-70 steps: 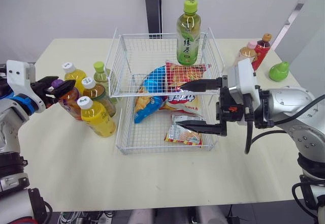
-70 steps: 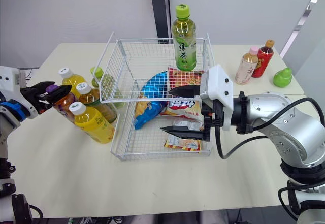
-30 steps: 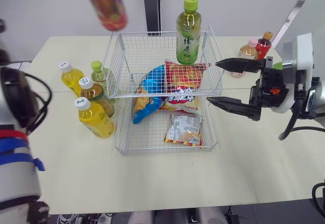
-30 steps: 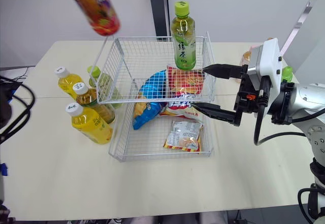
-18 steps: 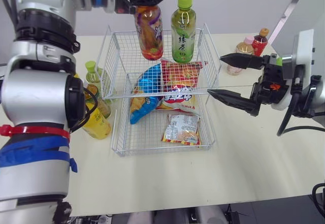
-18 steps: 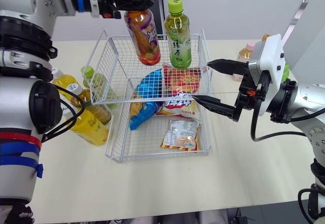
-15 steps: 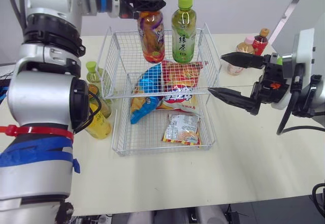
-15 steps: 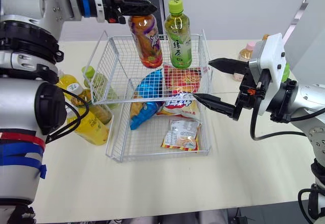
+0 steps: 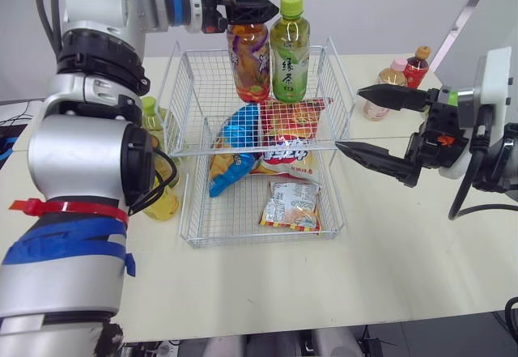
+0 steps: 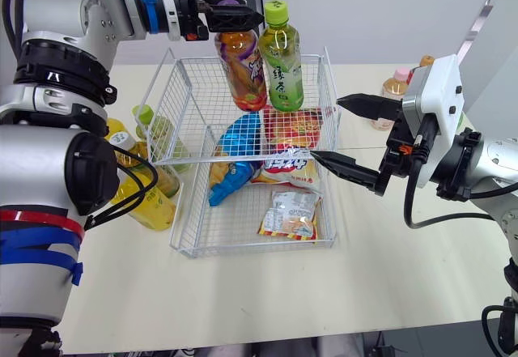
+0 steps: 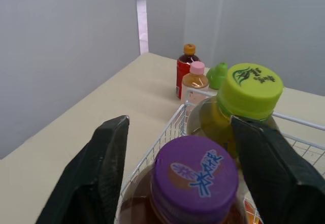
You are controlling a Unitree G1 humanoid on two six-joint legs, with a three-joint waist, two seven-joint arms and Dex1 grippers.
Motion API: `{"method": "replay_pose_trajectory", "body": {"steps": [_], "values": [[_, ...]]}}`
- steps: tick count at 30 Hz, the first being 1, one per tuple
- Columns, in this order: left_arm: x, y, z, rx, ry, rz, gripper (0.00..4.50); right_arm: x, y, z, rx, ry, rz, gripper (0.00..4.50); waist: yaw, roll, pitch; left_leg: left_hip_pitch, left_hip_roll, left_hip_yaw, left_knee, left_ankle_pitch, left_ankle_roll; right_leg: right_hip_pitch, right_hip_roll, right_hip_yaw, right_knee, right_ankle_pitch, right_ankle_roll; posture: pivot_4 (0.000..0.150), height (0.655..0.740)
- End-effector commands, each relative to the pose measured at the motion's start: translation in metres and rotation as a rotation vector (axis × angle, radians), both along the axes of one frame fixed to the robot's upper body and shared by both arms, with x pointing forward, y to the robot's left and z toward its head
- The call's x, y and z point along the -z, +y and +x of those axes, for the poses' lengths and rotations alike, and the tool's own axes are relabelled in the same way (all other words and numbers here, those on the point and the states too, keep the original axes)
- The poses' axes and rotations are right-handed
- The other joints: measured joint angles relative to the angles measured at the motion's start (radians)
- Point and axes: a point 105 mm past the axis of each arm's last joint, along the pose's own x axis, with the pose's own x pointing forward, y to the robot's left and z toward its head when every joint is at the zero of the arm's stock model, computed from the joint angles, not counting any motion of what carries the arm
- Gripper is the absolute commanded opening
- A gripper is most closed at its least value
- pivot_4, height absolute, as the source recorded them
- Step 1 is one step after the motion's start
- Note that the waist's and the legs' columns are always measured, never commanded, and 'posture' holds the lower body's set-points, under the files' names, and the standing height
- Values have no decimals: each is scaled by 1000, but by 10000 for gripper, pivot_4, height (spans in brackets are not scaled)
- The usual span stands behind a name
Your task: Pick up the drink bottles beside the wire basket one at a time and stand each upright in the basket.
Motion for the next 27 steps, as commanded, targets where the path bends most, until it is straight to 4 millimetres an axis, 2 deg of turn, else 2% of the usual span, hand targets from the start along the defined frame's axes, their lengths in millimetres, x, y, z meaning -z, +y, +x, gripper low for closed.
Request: {"method": "replay_pose_trajectory", "body": {"steps": [1, 7, 11, 14, 19, 24, 27], "values": [[-36, 18, -18, -10, -121, 8, 44834, -10, -2, -9, 4, -58, -4, 45000, -5, 0, 0, 0, 0, 0, 0, 0, 0, 0, 0, 0, 0, 0, 0, 1500, 7400], [-55, 72, -44, -100, -184, 17, 44834, -8, 0, -15, -34, -64, -26, 45000, -9, 0, 0, 0, 1, 0, -1, 0, 0, 0, 1, 0, 0, 0, 0, 1500, 7400], [-55, 125, -69, -238, -206, 1, 44834, -7, 5, -13, -93, -62, -38, 45000, -11, 1, 0, 2, 2, 1, 0, 0, 0, 0, 1, 1, 1, 0, 0, 1500, 7400], [-46, 162, -87, -359, -194, -16, 44834, -6, 10, -10, -137, -59, -41, 45000, -12, 1, 0, 3, 3, 1, 0, 0, 0, 0, 2, 1, 1, 0, 0, 1500, 7400], [-7, 215, -116, -551, -162, -26, 44834, -2, 24, -4, -224, -49, -31, 45000, -10, 1, -1, 3, 5, 0, 1, 0, 0, 1, 3, 1, 1, 0, 0, 1500, 7400], [60, 257, -140, -719, -104, 14, 44834, 6, 38, 7, -249, -52, -31, 45000, -5, 1, -2, 4, 5, -3, 2, 0, 0, 2, -2, 1, 2, 1, -1, 1500, 7400], [90, 278, -155, -812, -82, -10, 44834, 8, 42, 10, -254, -58, -29, 45000, 3, 0, -2, 5, 5, -5, 2, 0, 0, 3, -2, 0, 0, 2, -3, 1500, 7400]]}}
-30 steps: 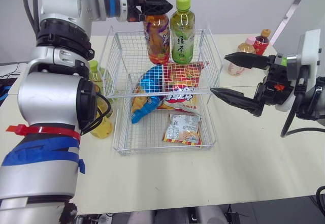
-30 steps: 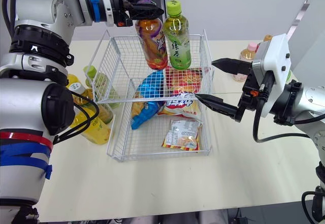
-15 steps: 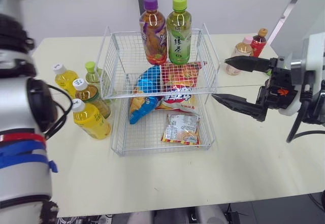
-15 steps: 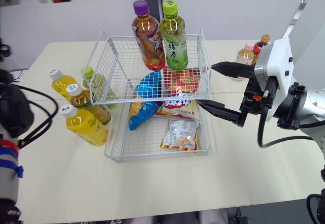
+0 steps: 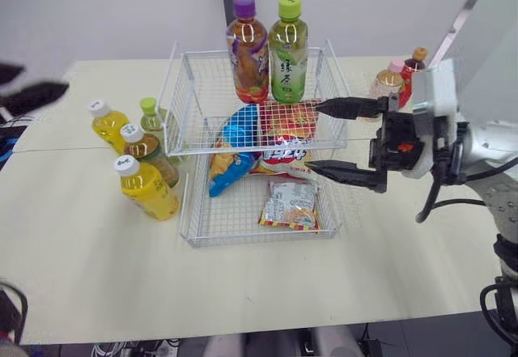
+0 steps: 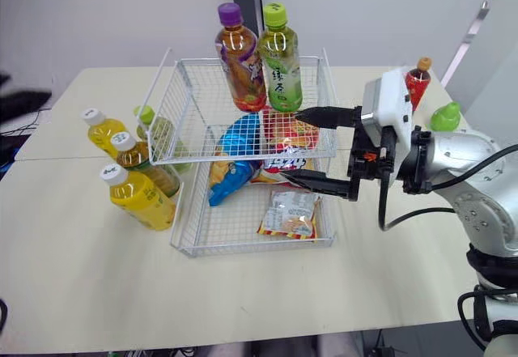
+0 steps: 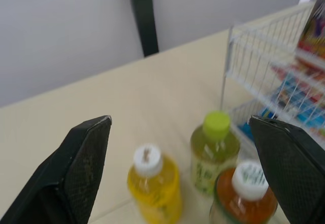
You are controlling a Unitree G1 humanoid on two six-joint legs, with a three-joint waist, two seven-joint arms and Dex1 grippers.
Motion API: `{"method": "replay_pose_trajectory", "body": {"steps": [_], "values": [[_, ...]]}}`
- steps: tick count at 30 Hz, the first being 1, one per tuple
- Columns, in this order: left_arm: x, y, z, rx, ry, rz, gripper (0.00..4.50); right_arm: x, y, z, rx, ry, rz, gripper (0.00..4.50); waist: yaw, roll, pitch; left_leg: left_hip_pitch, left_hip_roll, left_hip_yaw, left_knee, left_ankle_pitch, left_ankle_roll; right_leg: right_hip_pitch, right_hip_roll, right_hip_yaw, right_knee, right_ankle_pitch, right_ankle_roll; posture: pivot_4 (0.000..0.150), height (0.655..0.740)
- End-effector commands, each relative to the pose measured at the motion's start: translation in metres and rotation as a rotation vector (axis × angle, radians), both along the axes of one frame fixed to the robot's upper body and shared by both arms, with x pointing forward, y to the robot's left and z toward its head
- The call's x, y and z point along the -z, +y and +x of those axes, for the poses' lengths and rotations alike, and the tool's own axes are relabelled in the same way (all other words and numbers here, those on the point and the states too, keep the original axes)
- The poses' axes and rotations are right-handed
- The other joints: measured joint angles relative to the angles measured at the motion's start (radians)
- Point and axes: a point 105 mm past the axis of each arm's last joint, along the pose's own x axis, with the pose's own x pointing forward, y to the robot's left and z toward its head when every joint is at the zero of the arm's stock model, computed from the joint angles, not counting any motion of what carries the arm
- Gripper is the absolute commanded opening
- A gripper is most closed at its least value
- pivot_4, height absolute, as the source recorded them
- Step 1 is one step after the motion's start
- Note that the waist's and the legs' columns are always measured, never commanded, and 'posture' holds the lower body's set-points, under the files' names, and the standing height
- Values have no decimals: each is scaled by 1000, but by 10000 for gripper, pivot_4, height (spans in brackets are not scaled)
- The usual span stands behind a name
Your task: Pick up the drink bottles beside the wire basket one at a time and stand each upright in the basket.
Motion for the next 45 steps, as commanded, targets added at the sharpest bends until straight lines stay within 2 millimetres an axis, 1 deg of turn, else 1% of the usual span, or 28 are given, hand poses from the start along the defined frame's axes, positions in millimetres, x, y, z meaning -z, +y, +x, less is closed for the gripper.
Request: {"method": "replay_pose_trajectory", "body": {"steps": [1, 4, 8, 11, 14, 19, 25, 27, 30, 37, 41, 45], "values": [[-3, 16, -26, -87, -111, 27, 44834, -7, 2, -3, -9, -68, 3, 45000, 7, -1, 0, 0, 0, 0, 0, 0, 0, 0, 0, 0, 0, 0, 0, 1500, 7400], [20, 26, -35, -155, -105, 10, 44834, -7, 3, -3, -8, -84, 16, 45000, 19, -1, -1, 1, 0, -1, 0, 0, 0, 1, -1, 0, 0, 0, 0, 1500, 7400], [41, 32, -39, -228, -99, -9, 44834, -10, 4, -3, 14, -94, 42, 45000, 24, -2, -2, 2, -1, -1, 0, 0, 0, 2, -2, 0, 0, 1, -1, 1500, 7400], [48, 30, -37, -228, -108, -22, 44834, -11, 3, -5, 31, -86, 62, 45000, 24, -2, -2, 2, 0, -1, 0, 0, 0, 2, -2, -1, 0, 2, -1, 1500, 7400], [48, 30, -34, -232, -120, -27, 44834, -9, 3, -8, 42, -78, 66, 45000, 23, -2, -2, 2, 0, -1, 0, 0, 0, 2, -2, -1, 0, 2, -2, 1500, 7400], [53, 30, -27, -233, -107, -20, 44834, -10, 3, -2, 68, -71, 77, 45000, 21, -2, -2, 3, 0, 0, -1, 0, 0, 2, -2, 0, 0, 2, -2, 1500, 7400], [52, 29, -3, -213, -114, -20, 44834, -14, 2, 1, 88, -68, 85, 45000, 22, -2, -2, 4, 0, 0, -2, 0, 0, 2, -1, 0, 0, 2, -2, 1500, 7400], [48, 20, 17, -155, -120, -59, 44834, -13, 2, 2, 88, -58, 84, 45000, 23, -2, -2, 3, 0, 0, -2, 0, 0, 3, -1, -1, 0, 2, -2, 1500, 7400], [40, 10, 39, -99, -134, -87, 44834, -12, 2, 3, 95, -51, 75, 45000, 25, -3, -3, 3, -1, 2, -1, 0, 0, 4, 0, -3, 0, 2, -2, 1500, 7400], [24, 0, 79, -91, -147, -74, 44834, -11, 2, 5, 109, -36, 65, 45000, 14, -3, -3, 3, 0, 6, -3, 0, 0, 2, 4, -1, 1, 2, -1, 1500, 7400], [26, -9, 97, -74, -122, -52, 44834, -12, 3, 5, 111, -31, 65, 45000, 13, -3, -3, 3, 1, 7, -3, 0, 0, 1, 5, -1, 1, 2, -1, 1500, 7400], [27, -11, 109, -92, -117, -45, 44834, -12, 4, 5, 107, -27, 63, 45000, 15, -3, -3, 3, 1, 7, -3, 0, 0, 1, 5, -1, 1, 2, -1, 1500, 7400]]}}
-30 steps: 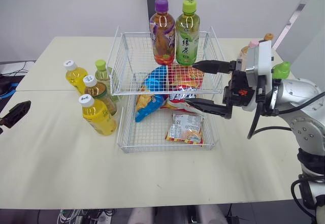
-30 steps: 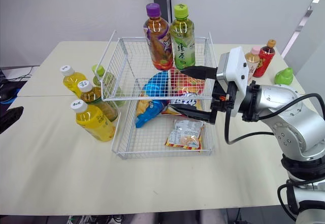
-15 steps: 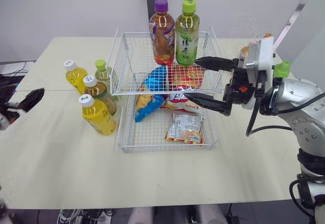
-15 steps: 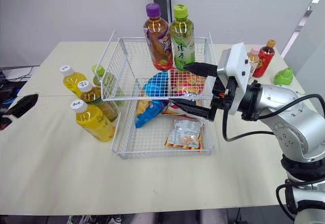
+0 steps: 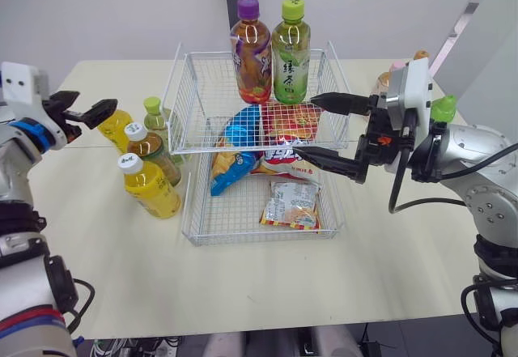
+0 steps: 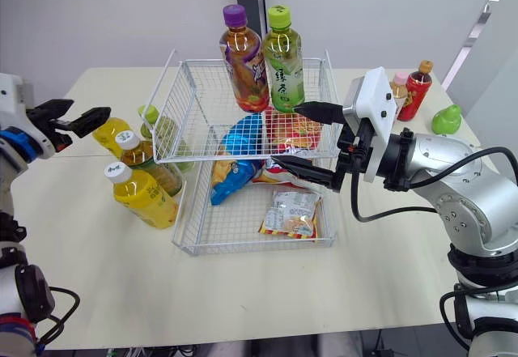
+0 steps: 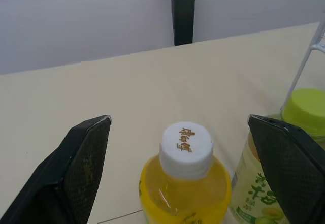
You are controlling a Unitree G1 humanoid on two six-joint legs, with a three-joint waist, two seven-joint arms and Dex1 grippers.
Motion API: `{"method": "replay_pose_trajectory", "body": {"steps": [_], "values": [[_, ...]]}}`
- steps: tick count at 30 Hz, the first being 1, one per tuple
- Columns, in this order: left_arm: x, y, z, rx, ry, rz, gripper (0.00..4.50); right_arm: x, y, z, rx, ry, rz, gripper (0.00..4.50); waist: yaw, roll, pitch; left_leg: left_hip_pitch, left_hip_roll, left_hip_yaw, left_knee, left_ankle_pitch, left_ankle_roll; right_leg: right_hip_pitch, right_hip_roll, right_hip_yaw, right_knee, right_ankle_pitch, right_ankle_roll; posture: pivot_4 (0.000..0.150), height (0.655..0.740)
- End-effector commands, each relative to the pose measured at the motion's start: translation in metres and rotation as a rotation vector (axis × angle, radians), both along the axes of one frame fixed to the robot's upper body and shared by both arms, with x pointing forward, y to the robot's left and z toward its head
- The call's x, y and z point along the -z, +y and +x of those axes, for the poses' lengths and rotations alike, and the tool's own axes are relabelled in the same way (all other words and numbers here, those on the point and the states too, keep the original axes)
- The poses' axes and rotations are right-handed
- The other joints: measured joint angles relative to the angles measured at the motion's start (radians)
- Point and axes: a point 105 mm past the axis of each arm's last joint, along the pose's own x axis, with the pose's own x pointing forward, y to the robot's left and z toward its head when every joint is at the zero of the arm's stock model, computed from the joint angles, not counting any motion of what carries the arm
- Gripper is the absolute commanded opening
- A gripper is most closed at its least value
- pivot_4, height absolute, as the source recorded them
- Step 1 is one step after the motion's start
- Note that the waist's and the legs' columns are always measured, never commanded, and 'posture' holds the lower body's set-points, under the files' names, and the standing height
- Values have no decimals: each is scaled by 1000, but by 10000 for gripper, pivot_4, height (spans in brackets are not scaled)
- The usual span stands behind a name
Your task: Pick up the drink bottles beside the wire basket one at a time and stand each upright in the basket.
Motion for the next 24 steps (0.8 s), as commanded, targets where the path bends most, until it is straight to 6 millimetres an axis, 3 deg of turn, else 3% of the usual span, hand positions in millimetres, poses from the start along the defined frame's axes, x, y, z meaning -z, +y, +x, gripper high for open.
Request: {"method": "replay_pose_trajectory", "body": {"steps": [1, 6, 9, 17, 21, 24], "values": [[-11, 4, 7, -41, -33, 33, 44834, -12, 1, -5, -15, -47, 11, 45000, 0, 0, 0, 0, 0, 0, 0, 0, 0, 0, 0, 0, 0, 0, 0, 1500, 7400], [-6, 2, 15, -41, -18, 18, 44834, -12, 2, -5, -20, -45, 11, 45000, 1, 0, 0, 0, 0, 0, 0, 0, 0, 0, 0, 0, 0, 0, 0, 1500, 7400], [-4, 0, 18, -30, -12, 14, 39325, -12, 2, -5, -23, -45, 12, 45000, 1, 0, 0, 0, 0, 0, 0, 0, 0, 0, 0, 0, 0, 0, 0, 1500, 7400], [6, 1, 20, -26, 25, -13, 13897, -13, 2, -5, -26, -45, 14, 45000, -1, 0, 0, 0, 0, 0, 0, 0, 0, 0, 0, 0, 0, 0, 0, 1500, 7400], [-2, 1, 16, 0, 2, 3, 13596, -13, 2, -6, -24, -46, 14, 45000, -1, 0, 0, 0, 0, 0, 0, 0, 0, 0, 0, 0, 0, 0, 0, 1500, 7400], [-21, 5, 10, 5, -50, 21, 13596, -14, 1, -7, -20, -47, 17, 45000, -1, 0, 0, 0, 0, 0, 0, 0, 0, 0, 0, 0, 0, 0, 0, 1500, 7400]]}}
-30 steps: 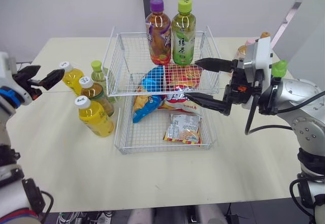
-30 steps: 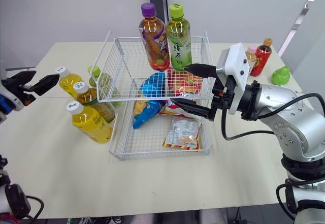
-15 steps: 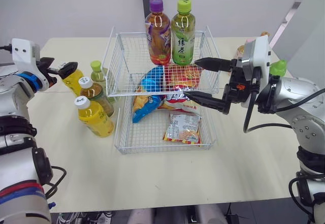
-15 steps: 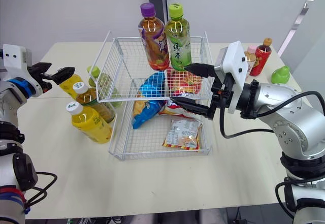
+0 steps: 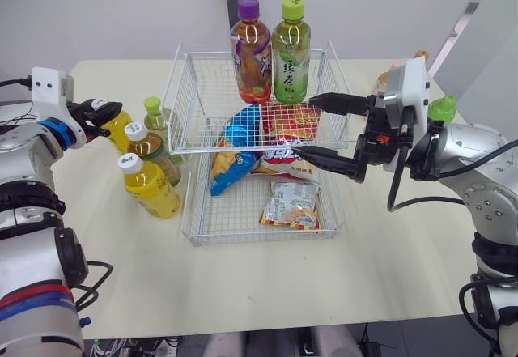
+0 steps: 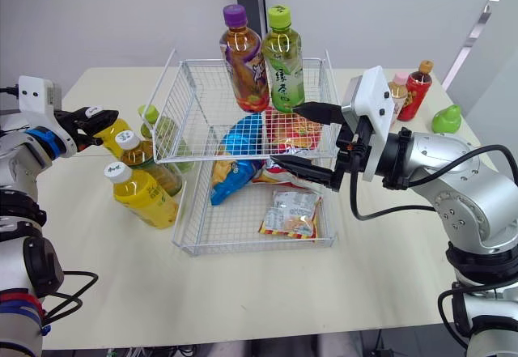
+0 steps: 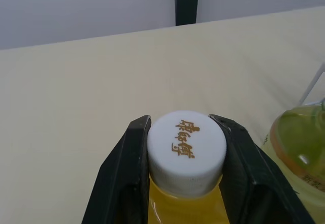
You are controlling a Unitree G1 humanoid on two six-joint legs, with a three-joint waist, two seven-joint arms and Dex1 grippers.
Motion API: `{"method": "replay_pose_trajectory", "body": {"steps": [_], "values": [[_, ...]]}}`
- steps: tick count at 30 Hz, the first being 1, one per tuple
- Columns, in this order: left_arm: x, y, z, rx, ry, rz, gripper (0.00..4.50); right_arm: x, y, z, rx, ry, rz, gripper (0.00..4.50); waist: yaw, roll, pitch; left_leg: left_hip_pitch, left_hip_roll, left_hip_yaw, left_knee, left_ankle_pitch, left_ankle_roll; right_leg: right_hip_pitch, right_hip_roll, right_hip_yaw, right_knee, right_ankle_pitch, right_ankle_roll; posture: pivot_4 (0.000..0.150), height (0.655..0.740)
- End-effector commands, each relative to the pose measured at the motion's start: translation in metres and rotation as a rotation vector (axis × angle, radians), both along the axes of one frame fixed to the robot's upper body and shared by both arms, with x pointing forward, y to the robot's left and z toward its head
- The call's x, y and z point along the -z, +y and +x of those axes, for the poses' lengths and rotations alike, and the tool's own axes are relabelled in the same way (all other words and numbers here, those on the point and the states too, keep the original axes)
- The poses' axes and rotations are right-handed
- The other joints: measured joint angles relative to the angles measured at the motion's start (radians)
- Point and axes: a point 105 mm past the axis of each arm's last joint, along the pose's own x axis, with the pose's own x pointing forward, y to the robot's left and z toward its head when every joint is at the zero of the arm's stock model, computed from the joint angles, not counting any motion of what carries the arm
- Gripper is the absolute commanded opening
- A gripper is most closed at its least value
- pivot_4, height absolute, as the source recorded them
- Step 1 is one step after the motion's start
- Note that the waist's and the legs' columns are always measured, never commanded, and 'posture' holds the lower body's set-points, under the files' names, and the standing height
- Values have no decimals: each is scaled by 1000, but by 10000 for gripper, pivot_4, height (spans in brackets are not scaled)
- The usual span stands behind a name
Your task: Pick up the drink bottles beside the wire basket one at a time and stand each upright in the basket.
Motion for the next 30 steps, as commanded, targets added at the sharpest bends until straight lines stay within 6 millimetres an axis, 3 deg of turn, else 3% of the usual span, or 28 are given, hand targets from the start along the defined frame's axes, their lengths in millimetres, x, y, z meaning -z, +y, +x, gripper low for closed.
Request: {"method": "replay_pose_trajectory", "body": {"steps": [1, 11, 15, 19, 21, 24, 30], "values": [[-48, 10, -13, -4, -134, 50, 13596, -15, 0, -8, -9, -65, 21, 45000, 0, 0, 0, 0, 0, 0, 0, 0, 0, 0, 0, 0, 0, 0, 0, 1500, 7400], [-154, -4, -66, 153, -245, 138, 13595, -12, 4, -13, -35, -66, 18, 45000, -14, -1, 0, -6, 0, -4, 1, 0, 0, -4, 1, -2, -1, 0, 0, 1500, 7400], [-203, -33, -79, 236, -275, 160, 13595, -1, 8, -11, -42, -53, -17, 45000, -8, -2, 1, -6, 0, -6, 3, 0, 0, -2, 2, -4, -1, 0, 0, 1500, 7400], [-231, -51, -80, 270, -308, 145, 13595, 3, 10, -10, -42, -51, -27, 45000, -10, -1, 1, -6, 0, -7, 4, 0, 0, -1, 3, -4, -1, -1, 1, 1500, 7400], [-251, -73, -79, 326, -341, 129, 13595, 5, 11, -8, -39, -51, -29, 45000, -9, -1, 1, -6, 0, -7, 4, 0, 0, -1, 3, -5, 0, -1, 1, 1500, 7400], [-263, -104, -73, 415, -337, 123, 13595, 6, 11, -7, -32, -54, -29, 45000, -5, -2, 1, -7, 0, -9, 5, 0, 0, -1, 4, -6, -1, -1, 1, 1500, 7400], [-256, -144, -59, 553, -277, 132, 13595, 3, 7, -3, 14, -79, -6, 45000, -19, 0, 2, -7, 1, -8, 4, 0, 0, -2, 4, -5, 0, -1, 1, 1500, 7400]]}}
